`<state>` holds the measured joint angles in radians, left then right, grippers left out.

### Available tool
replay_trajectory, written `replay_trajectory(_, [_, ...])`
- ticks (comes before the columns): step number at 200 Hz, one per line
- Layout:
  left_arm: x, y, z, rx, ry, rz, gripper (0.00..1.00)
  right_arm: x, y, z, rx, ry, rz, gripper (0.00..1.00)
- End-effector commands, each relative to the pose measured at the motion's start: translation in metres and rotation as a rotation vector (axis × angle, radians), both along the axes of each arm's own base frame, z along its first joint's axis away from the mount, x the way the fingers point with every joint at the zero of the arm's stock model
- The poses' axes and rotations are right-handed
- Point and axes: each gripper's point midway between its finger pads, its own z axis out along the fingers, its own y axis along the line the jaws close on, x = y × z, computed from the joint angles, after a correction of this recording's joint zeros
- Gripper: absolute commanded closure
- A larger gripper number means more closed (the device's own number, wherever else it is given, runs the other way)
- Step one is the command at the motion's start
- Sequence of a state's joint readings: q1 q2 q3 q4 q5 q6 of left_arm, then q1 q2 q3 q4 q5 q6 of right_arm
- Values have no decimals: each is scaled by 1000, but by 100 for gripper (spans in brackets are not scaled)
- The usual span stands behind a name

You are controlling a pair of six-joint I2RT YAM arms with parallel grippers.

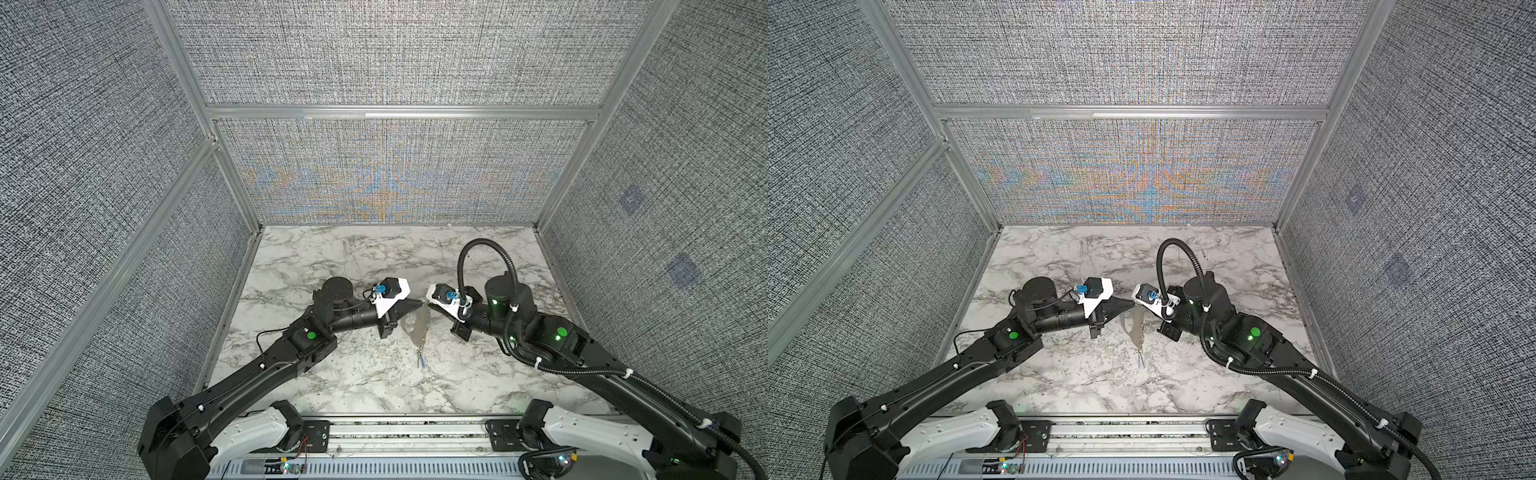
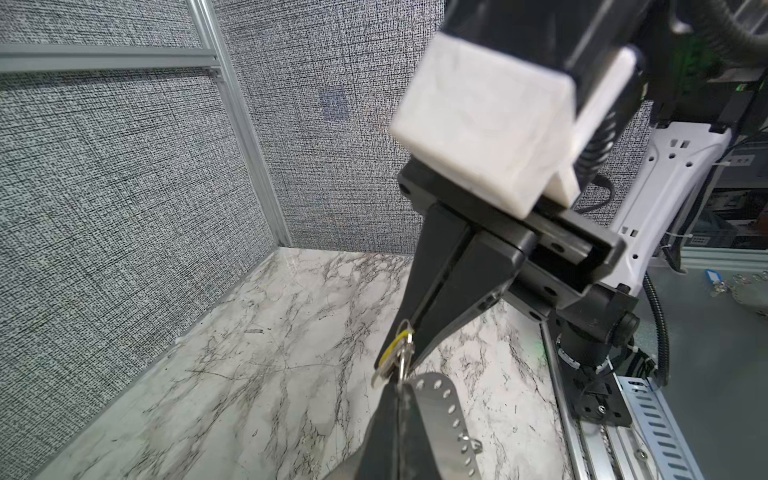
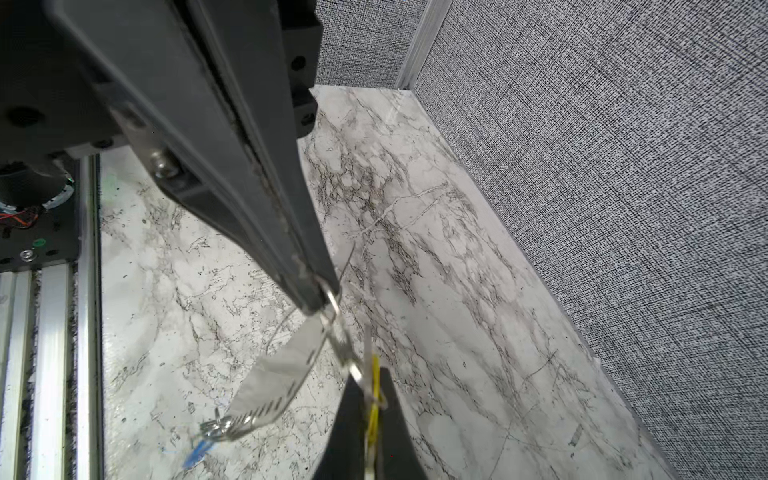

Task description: Remove the keys from the keyring

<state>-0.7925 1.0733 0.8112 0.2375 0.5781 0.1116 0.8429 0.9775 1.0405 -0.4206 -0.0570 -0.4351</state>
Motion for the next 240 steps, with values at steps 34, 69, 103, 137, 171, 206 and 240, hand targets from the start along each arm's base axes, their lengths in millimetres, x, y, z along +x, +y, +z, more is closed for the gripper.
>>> replay_trajectory(34, [10, 5, 19, -93, -12, 21, 100, 7, -4, -8, -38, -16, -41, 100])
replay_trajectory(69, [14, 5, 22, -135, 16, 23, 100, 8, 0, -14, -62, -59, -31, 100])
replay_trajectory(103, [18, 5, 20, -157, 43, 33, 100, 13, -1, -13, -106, -162, -50, 100])
replay_trajectory(137, [21, 6, 19, -174, 64, 50, 100, 13, 1, -7, -106, -231, -50, 100])
replay_trajectory(171, [23, 5, 17, -184, 79, 49, 100, 9, 7, -8, -93, -222, -22, 100])
replay_trajectory(206, [16, 5, 11, -175, 92, 20, 100, -3, -1, -10, -154, -163, 15, 76])
replay_trajectory(240, [13, 5, 8, -165, 90, -2, 100, -19, -13, 6, -99, -114, 42, 71])
